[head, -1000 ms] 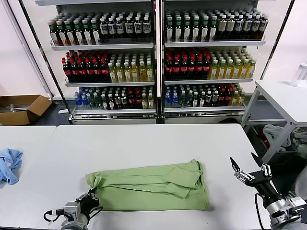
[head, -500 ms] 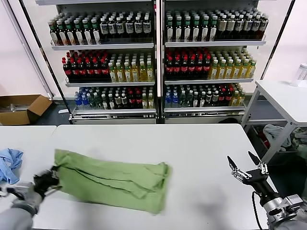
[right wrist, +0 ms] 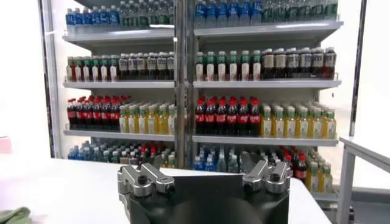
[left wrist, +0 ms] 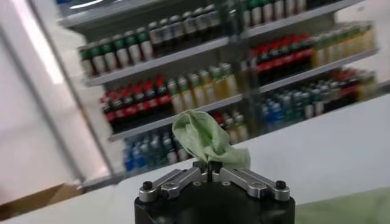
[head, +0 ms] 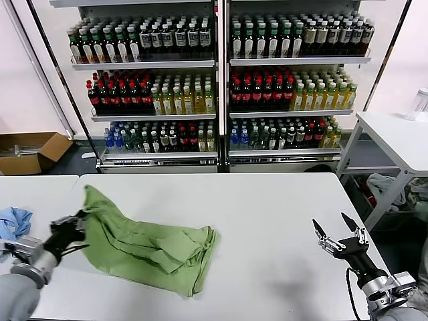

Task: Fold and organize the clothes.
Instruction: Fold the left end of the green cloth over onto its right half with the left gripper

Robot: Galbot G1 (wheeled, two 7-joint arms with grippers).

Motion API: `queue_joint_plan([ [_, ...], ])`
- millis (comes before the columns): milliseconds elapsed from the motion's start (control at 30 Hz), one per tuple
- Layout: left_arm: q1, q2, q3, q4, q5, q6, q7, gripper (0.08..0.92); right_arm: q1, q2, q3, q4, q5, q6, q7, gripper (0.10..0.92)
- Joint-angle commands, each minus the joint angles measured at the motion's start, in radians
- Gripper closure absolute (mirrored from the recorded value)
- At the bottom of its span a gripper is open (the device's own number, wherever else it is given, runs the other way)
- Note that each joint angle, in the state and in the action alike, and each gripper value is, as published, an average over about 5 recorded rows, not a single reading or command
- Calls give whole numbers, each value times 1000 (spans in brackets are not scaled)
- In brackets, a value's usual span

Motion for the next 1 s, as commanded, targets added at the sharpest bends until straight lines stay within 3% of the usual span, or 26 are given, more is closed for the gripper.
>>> queue_joint_plan([
  [33, -32, -62, 290, -141, 125, -6, 28, 905, 2, 3, -8, 9, -9, -5, 1, 203],
  [500, -222, -136, 623, -12, 156, 21, 12, 905, -22, 22, 6, 15, -25, -6, -2, 203],
  [1000, -262, -152, 699, 6, 134, 69, -6, 887, -14, 32, -16, 16, -38, -13, -9, 203],
])
